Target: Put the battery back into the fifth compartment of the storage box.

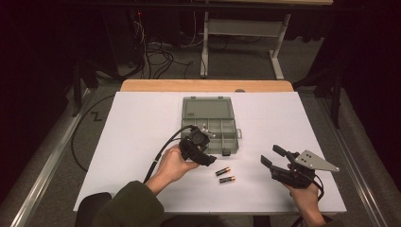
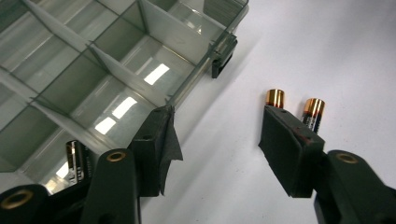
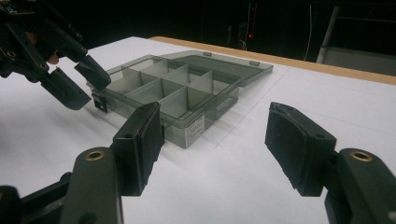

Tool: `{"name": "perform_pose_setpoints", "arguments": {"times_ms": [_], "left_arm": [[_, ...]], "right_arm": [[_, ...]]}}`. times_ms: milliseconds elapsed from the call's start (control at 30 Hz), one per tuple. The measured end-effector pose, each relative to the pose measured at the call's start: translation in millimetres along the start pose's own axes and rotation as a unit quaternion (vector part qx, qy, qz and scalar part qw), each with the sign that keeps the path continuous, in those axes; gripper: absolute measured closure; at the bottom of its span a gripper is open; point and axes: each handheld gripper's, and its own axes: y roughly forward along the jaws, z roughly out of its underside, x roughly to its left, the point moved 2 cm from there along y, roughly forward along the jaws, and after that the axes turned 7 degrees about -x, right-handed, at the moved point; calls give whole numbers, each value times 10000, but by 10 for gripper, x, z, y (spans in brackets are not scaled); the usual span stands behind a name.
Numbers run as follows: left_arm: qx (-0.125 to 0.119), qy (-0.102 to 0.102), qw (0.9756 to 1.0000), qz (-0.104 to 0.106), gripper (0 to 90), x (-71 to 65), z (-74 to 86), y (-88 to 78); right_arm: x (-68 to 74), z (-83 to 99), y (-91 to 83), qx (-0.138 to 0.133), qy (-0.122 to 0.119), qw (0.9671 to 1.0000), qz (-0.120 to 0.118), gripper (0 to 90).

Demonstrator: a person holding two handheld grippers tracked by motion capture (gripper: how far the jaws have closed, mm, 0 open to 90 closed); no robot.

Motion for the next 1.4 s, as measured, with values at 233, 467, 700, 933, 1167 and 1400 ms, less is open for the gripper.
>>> {"name": "perform_pose_setpoints", "arguments": {"times_ms": [233,467,700,933,1167,1400], "left_arm": [[102,10,9999,82,454,-60,53,41],[233,73,9996,147,460,-114,95,90],[337,114,9992,192,466,-168,158,149],[441,166,9987,184,468,-187,212,212],[532,182,9982,214,494,-218,248,246],[719,322,9967,187,537,-239,305,294]], "right_arm": [[3,-2,-1,-5,-11,10000,-6,380],[4,1,1,18,-4,10000,-9,378],[2,0,-1,8,-5,10000,-12,378],[4,4,4,49,-1,10000,-21,378],[5,4,3,44,-1,10000,-24,378],[2,5,2,51,9,10000,-25,378]]}}
